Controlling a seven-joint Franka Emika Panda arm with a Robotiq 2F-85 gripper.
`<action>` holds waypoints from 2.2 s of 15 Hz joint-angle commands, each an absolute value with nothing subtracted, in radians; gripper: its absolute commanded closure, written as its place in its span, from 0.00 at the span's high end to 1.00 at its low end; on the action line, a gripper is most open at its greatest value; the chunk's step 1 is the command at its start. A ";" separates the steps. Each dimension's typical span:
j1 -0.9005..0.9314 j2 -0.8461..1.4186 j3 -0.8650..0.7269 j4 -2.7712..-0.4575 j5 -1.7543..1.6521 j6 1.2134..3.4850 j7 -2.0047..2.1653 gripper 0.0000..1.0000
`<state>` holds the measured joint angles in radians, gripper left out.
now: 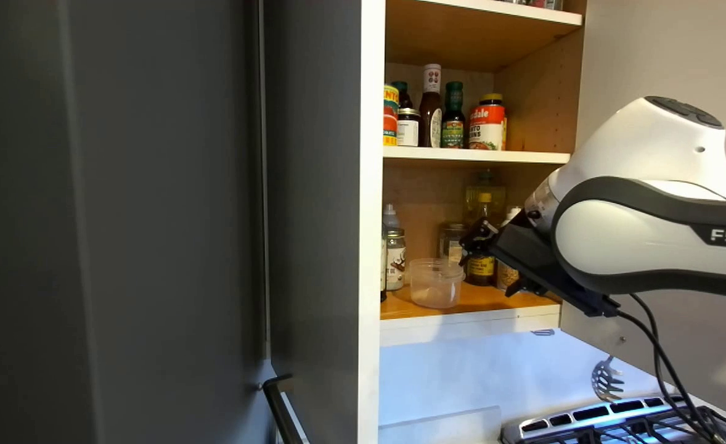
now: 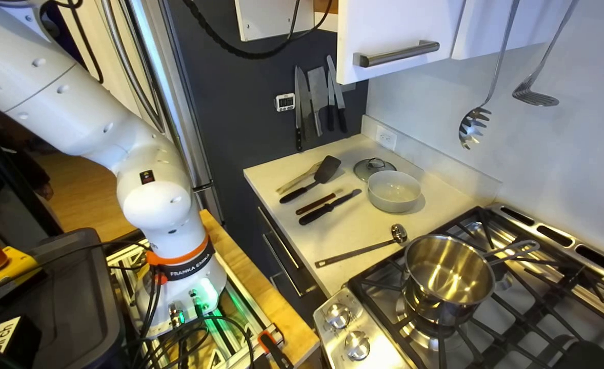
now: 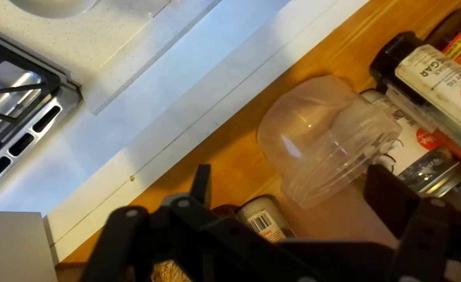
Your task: Remove the lunchbox from the middle shelf of the cabinet and put it on the middle shelf
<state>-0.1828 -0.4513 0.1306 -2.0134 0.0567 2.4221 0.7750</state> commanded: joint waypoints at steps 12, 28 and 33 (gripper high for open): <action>-0.161 -0.225 0.093 -1.832 0.012 2.444 0.829 1.00; -0.129 -0.281 0.060 -1.903 0.016 2.454 0.793 0.01; -0.126 -0.370 0.078 -1.942 -0.022 2.399 0.764 0.03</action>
